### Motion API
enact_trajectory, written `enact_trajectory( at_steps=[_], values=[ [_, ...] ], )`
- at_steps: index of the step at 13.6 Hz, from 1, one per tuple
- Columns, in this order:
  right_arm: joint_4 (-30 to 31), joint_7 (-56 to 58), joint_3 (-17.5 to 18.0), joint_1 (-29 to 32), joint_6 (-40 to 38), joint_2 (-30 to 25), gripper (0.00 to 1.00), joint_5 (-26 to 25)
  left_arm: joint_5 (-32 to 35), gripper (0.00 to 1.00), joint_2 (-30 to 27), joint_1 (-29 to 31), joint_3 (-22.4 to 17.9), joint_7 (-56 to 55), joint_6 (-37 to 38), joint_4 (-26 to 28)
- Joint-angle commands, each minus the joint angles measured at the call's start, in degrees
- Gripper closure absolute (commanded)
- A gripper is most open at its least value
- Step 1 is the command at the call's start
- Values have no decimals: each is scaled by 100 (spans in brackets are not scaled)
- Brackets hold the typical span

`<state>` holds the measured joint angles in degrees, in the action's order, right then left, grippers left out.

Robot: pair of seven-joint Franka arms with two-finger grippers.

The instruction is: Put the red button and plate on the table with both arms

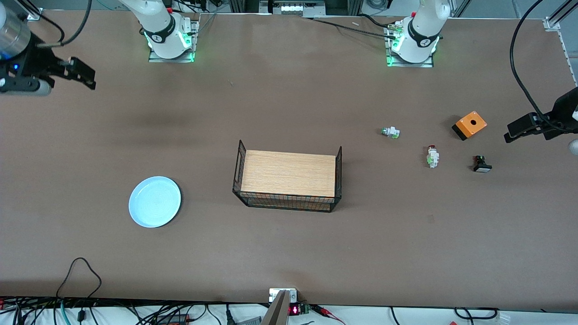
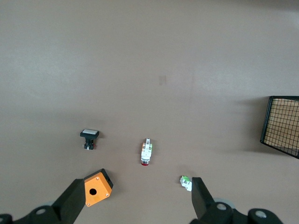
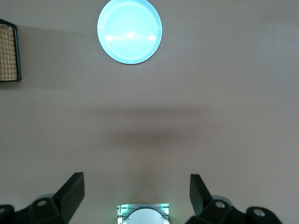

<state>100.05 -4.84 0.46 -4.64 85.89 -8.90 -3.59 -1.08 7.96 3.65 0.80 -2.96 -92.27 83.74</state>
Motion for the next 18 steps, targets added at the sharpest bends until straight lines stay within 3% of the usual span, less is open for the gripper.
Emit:
enact_trajectory(
  at_steps=[1, 5, 9, 18],
  values=[
    [340, -35, 50, -2, 191, -254, 0, 104, -24, 0, -67, 13, 8, 138, -1, 28],
    [-466, 9, 33, 42, 209, 711, 0, 157, -24, 0, -67, 22, -10, 138, -1, 28],
    [-1223, 27, 15, 59, 16, 1310, 0, 315, -24, 0, -84, 13, 17, 138, 34, 28],
    [-1277, -26, 15, 59, 604, 1610, 0, 122, -33, 0, -84, 22, -1, 138, 8, 37]
  ],
)
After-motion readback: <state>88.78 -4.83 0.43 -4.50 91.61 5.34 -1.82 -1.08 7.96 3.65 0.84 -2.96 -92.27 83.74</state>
